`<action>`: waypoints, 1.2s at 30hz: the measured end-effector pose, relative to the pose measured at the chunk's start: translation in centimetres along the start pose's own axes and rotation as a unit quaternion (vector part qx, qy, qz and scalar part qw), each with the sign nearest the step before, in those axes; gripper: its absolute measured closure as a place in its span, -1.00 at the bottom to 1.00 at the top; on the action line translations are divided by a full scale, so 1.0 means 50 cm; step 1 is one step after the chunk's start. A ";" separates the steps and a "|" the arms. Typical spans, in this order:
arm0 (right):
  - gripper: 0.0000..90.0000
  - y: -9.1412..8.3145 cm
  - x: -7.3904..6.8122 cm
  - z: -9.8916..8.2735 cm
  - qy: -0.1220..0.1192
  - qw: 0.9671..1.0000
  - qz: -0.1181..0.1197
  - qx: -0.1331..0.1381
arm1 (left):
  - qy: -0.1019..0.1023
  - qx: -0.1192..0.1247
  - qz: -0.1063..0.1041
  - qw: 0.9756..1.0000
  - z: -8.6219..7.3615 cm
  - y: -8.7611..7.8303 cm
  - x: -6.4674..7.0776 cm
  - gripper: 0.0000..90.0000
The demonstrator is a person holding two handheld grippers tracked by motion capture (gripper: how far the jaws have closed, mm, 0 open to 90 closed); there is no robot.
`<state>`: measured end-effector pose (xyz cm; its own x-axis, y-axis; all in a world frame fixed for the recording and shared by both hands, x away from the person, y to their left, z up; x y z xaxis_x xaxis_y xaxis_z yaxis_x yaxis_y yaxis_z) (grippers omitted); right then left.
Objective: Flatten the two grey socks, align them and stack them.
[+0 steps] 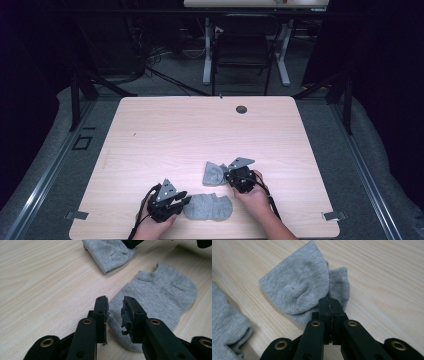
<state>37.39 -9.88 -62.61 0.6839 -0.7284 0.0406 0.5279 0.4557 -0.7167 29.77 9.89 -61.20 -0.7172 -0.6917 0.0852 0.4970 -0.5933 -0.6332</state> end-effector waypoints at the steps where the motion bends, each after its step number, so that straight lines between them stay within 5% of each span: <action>1: 1.00 -0.001 -0.001 -0.001 -0.002 1.000 0.003 0.004 | 0.001 -0.001 0.000 1.000 0.000 0.000 0.001 0.62; 14: 1.00 -0.020 -0.030 -0.019 -0.025 0.999 0.025 -0.002 | 0.009 0.005 -0.004 1.000 0.016 0.007 0.015 0.61; 29: 1.00 -0.079 -0.009 -0.006 -0.004 1.000 0.010 0.024 | 0.036 0.003 -0.005 0.999 0.108 0.093 0.043 0.56; 36: 0.98 -0.101 0.008 -0.013 0.015 0.999 0.005 0.043 | 0.036 -0.012 0.000 0.999 0.117 0.139 0.051 0.54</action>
<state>34.70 -12.79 -59.43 0.6749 -0.7378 0.0128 0.5637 0.5043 -0.6541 34.25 1.59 -60.88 -0.7509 -0.6597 0.0294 0.4860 -0.5822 -0.6518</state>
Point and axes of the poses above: each handheld gripper's, and its own axes: y roughly forward along the jaws, z roughly out of its top, x roughly to its right, the point moved 7 cm from there along y, roughly forward along the jaws, and after that the axes turned 2 degrees about -y, right-handed, at the moved point
